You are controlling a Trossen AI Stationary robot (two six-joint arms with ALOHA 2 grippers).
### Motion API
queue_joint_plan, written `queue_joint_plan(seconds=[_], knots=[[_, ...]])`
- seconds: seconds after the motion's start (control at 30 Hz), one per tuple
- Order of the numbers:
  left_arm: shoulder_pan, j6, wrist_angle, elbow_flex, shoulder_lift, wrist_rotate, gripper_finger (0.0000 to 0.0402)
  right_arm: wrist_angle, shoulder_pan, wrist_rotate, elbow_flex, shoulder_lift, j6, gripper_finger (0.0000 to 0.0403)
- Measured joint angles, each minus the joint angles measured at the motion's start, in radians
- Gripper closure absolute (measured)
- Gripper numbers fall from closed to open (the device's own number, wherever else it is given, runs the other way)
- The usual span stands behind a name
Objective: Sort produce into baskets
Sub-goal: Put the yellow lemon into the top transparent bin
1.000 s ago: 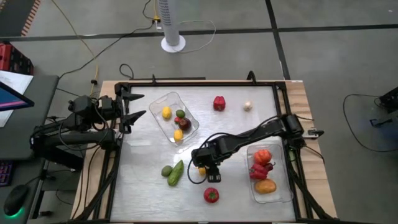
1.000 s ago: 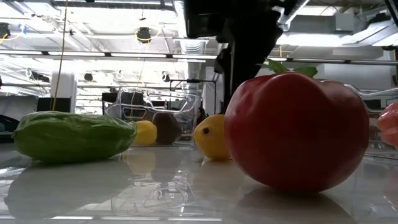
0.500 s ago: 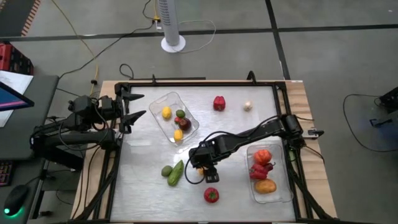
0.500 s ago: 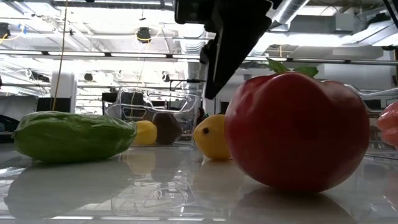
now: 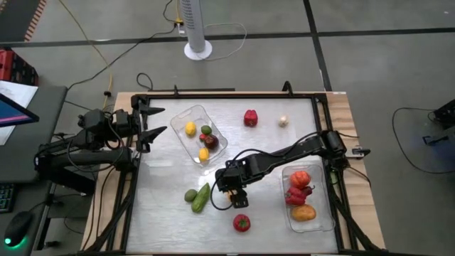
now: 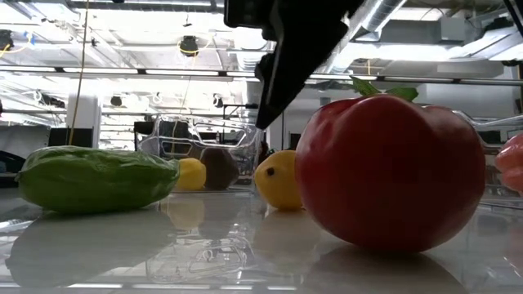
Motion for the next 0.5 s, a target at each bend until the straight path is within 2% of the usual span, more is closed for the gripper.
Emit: queue_joint_plan(seconds=[0.1, 0.17, 0.5], knots=[[0.000, 0.000, 0.000, 0.000, 0.000, 0.000, 0.0131, -0.025, 0.002, 0.035, -0.001, 0.000, -0.050, 0.0017], [0.000, 0.000, 0.000, 0.000, 0.000, 0.000, 0.0131, -0.011, 0.008, 0.068, -0.016, -0.001, -0.089, 0.0007], [0.000, 0.000, 0.000, 0.000, 0.000, 0.000, 0.0131, 0.044, 0.024, 0.086, -0.099, 0.011, -0.225, 0.0046]])
